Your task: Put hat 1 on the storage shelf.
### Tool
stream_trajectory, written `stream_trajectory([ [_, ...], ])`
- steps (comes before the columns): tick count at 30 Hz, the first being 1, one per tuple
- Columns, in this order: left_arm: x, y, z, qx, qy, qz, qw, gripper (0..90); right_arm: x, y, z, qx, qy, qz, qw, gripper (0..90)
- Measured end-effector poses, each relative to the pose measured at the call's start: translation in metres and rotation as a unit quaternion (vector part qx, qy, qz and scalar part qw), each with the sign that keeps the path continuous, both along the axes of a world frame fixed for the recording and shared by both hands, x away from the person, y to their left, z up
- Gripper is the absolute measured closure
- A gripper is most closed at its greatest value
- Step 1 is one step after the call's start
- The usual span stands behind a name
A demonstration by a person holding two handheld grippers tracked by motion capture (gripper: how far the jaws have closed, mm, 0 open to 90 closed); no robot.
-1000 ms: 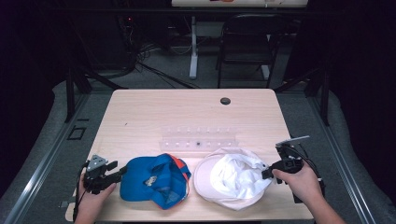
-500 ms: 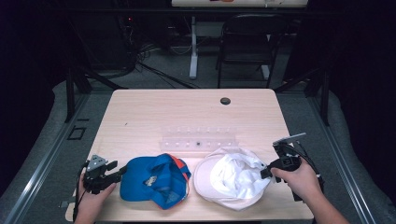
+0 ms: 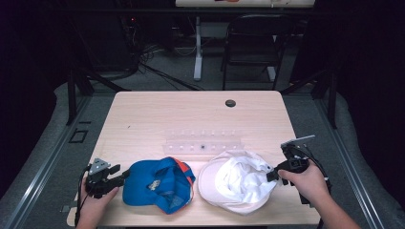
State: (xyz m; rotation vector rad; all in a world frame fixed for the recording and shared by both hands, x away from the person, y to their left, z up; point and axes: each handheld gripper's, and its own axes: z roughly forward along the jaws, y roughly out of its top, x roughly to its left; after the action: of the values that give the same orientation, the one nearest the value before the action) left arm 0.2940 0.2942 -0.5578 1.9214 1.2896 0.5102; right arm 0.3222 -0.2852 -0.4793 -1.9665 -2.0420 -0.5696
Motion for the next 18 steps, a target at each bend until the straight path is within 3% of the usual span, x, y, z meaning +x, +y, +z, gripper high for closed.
stream_trajectory([
  [6,0.0,0.0,0.0,-0.001,-0.002,0.002,1.0,50.8,0.0,0.0,0.002,0.013,0.006,-0.006,0.9999,81.3],
  [8,0.0,0.0,-0.001,-0.002,-0.003,0.002,1.0,50.8,0.001,-0.002,0.004,0.019,0.013,0.005,0.9997,81.3],
  [10,0.0,0.0,0.0,0.0,0.0,0.0,1.0,50.8,0.001,-0.001,0.006,0.025,0.014,-0.002,0.9996,81.3],
  [11,0.0,0.0,0.0,0.0,-0.001,0.0,1.0,50.8,0.0,0.001,0.006,0.036,0.005,-0.02,0.9991,81.4],
  [18,0.0,0.0,0.0,-0.002,-0.003,0.002,1.0,50.8,0.001,-0.001,0.016,0.041,0.014,-0.008,0.999,81.4],
])
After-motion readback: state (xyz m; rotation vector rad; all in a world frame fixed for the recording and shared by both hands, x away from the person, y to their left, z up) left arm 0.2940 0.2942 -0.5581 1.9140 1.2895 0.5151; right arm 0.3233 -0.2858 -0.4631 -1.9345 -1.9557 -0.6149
